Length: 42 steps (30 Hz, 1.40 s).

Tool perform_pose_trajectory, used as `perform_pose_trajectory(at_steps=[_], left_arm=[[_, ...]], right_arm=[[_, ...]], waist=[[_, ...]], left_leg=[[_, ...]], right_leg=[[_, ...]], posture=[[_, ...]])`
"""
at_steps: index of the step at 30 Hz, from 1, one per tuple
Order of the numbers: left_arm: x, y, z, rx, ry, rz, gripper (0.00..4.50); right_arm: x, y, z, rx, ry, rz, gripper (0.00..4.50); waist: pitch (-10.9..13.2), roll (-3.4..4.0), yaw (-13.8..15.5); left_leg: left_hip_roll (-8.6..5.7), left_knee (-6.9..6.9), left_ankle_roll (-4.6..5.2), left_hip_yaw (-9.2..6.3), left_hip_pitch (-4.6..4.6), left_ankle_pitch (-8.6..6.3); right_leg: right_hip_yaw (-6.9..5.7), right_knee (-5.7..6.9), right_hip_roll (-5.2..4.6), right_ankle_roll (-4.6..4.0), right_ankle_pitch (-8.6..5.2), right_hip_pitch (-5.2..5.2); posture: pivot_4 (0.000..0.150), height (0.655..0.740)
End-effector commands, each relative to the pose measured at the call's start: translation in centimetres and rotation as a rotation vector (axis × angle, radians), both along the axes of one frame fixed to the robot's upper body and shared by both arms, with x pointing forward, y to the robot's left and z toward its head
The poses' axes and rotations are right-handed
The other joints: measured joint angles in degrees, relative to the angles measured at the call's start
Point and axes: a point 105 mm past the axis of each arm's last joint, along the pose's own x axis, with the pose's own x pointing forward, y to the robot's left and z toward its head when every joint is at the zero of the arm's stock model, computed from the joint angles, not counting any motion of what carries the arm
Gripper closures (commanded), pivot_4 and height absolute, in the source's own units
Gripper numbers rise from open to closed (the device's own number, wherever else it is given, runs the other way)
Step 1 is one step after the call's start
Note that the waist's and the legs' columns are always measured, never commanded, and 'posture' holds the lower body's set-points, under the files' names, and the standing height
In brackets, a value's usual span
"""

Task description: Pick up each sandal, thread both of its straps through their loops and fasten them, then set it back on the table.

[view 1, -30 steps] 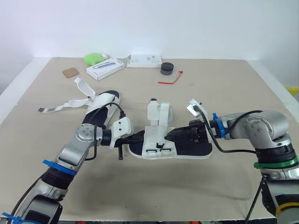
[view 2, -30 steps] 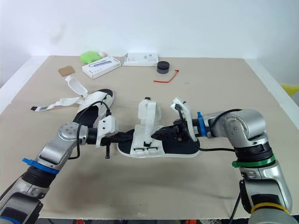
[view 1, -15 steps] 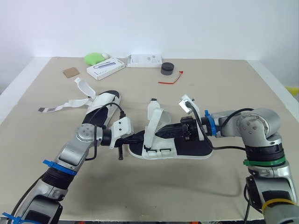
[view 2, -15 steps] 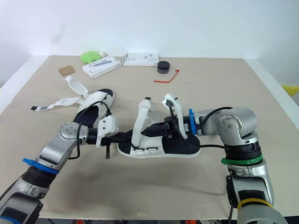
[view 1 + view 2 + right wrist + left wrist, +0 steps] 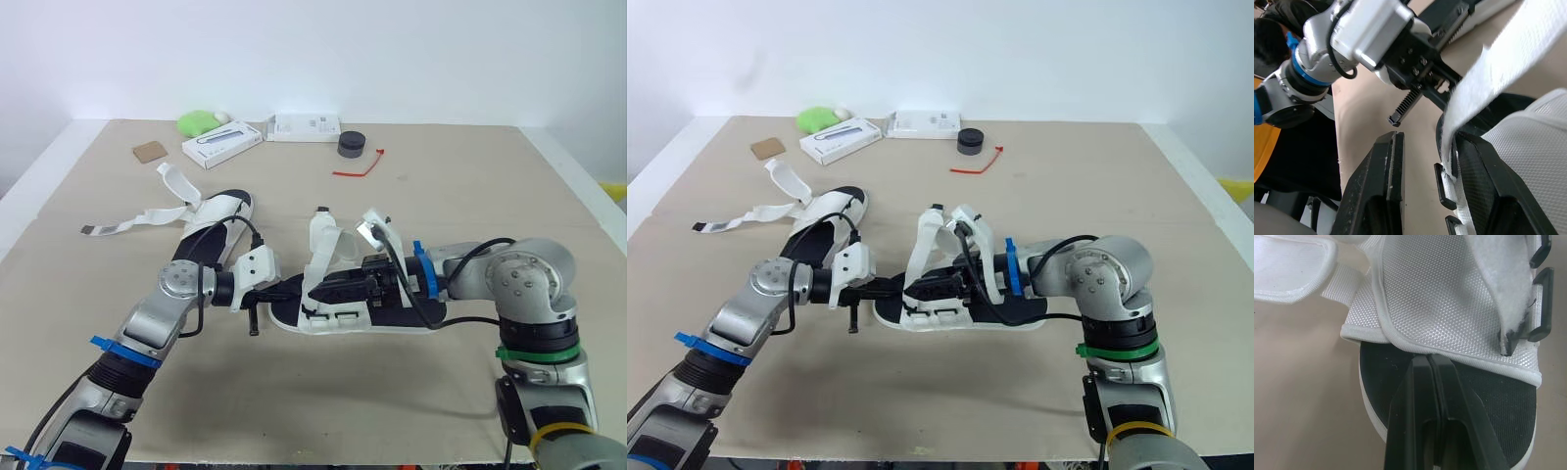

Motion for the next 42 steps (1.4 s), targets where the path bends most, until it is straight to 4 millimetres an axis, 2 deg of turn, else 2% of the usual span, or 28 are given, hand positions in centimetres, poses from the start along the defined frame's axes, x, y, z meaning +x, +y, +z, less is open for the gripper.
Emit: perform_pose_trajectory(at_steps=[1, 5, 8, 9, 11, 15, 21, 25, 30, 42], left_arm=[[-0.1, -0.2, 0.4, -0.003, -0.022, -0.003, 4.5], [-0.2, -0.3, 0.4, -0.004, -0.02, -0.004, 4.5], [-0.3, -0.1, 0.3, 0.0, -0.018, -0.003, 4.5], [-0.3, -0.1, 0.3, 0.0, -0.018, -0.003, 4.5], [-0.3, -0.2, 0.3, -0.001, -0.019, -0.003, 4.5], [-0.2, -0.2, 0.3, -0.001, -0.021, -0.004, 4.5], [-0.3, -0.2, 0.2, 0.007, -0.022, -0.01, 4.5], [-0.3, -0.3, 0.2, 0.002, -0.023, -0.011, 4.5], [-0.3, -0.4, 0.1, -0.001, -0.023, -0.011, 4.5], [-0.3, -0.3, 0.1, 0.001, -0.022, -0.009, 4.5]], right_arm=[[0.5, 0.2, 0.1, 0.006, -0.046, -0.035, 2.66], [1.0, 0.3, 0.1, 0.025, -0.047, -0.067, 2.66], [1.0, 0.5, 0.4, 0.05, -0.032, -0.067, 3.33], [1.0, 0.5, 0.4, 0.055, -0.024, -0.064, 3.89], [0.9, 0.5, 0.4, 0.063, -0.006, -0.063, 4.35], [1.1, 0.0, 0.8, 0.081, 0.066, -0.067, 4.35], [1.5, -2.3, 2.5, 0.091, 0.143, -0.041, 4.35], [0.8, -3.5, 1.9, 0.026, 0.199, -0.014, 4.35], [0.7, -3.8, 1.6, 0.018, 0.244, -0.012, 4.35], [0.9, -3.7, 2.5, 0.062, 0.275, -0.004, 4.35]], waist=[[0.0, 0.0, 0.0], [0.0, 0.0, 0.0], [0.0, 0.0, 0.0], [0.0, 0.0, 0.0], [0.0, 0.0, 0.0], [0.0, 0.0, 0.0], [0.0, 0.03, 0.0], [0.0, 0.02, 0.0], [0.0, 0.02, -0.1], [0.0, 0.02, -0.1]], left_leg=[[-0.01, 0.0, 0.0, 0.0, 0.0, 0.0], [0.0, 0.0, 0.0, 0.0, 0.0, 0.0], [0.0, 0.0, -0.01, 0.0, 0.0, 0.0], [0.0, 0.0, 0.0, -0.01, -0.01, 0.0], [0.0, 0.0, 0.0, -0.01, -0.01, 0.0], [0.0, 0.0, 0.0, -0.01, -0.01, 0.0], [0.0, -0.01, 0.0, -0.02, -0.01, 0.0], [0.0, -0.03, 0.02, -0.02, -0.03, -0.01], [0.02, -0.03, 0.04, 0.0, -0.02, -0.02], [0.01, -0.03, 0.04, -0.01, -0.04, -0.02]], right_leg=[[0.0, 0.0, 0.0, 0.0, 0.0, 0.0], [-0.01, 0.0, 0.01, 0.0, 0.0, 0.0], [0.0, 0.0, 0.0, 0.0, 0.0, 0.0], [0.0, 0.0, 0.0, 0.0, 0.0, 0.0], [-0.01, 0.0, 0.0, 0.0, 0.0, 0.0], [-0.02, 0.0, 0.0, -0.01, 0.0, -0.01], [-0.04, -0.01, -0.01, -0.03, 0.01, 0.0], [-0.06, -0.05, -0.01, -0.03, 0.0, 0.0], [-0.03, -0.06, 0.03, -0.02, 0.0, 0.01], [-0.03, -0.06, 0.01, -0.02, 0.0, 0.0]], posture=[[0.15, 0.74], [0.15, 0.74], [0.15, 0.74], [0.15, 0.74], [0.15, 0.74], [0.15, 0.74], [0.15, 0.74], [0.15, 0.74], [0.15, 0.74], [0.15, 0.74]])
